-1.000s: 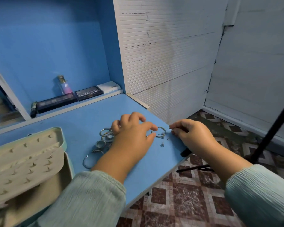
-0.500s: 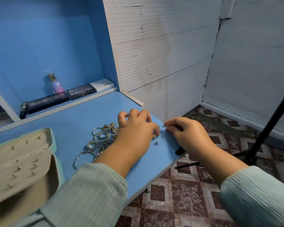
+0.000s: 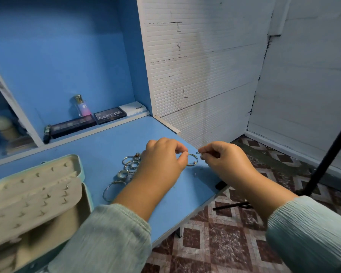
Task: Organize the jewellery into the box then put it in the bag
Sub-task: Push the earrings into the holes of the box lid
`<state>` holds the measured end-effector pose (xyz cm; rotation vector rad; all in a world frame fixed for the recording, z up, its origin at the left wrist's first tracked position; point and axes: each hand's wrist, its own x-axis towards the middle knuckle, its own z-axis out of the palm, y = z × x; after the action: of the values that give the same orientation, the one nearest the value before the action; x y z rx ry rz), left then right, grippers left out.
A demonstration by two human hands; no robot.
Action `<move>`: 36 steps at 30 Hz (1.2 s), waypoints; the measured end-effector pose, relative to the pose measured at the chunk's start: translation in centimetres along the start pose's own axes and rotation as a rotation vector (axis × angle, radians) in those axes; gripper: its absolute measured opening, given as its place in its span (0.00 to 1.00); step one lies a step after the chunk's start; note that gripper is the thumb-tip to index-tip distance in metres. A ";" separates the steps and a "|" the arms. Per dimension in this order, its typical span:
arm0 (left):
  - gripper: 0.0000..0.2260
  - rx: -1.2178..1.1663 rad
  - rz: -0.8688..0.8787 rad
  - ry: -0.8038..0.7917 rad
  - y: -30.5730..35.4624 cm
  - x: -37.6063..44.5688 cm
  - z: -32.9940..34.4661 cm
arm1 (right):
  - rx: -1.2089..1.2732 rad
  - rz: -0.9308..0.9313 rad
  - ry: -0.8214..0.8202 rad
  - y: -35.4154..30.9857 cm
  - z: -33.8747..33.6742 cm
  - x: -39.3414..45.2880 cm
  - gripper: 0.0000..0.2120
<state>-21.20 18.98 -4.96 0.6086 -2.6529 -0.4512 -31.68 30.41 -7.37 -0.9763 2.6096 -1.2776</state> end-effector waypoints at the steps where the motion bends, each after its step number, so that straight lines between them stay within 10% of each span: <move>1: 0.08 -0.051 -0.018 0.010 0.1 -0.5 -0.5 | 0.013 -0.009 -0.006 -0.7 0.0 -0.3 0.08; 25: 0.06 -0.250 -0.333 0.266 -9.5 -16.7 -11.7 | 0.198 -0.215 -0.514 -14.9 8.5 -9.8 0.09; 36: 0.05 -0.332 -0.543 0.411 -14.3 -20.4 -14.4 | 0.333 -0.203 -0.392 -16.9 10.6 -10.8 0.08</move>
<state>6.97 13.18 -3.72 1.1679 -1.9491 -0.7973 -10.97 21.71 -4.07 -1.2932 1.9739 -1.3416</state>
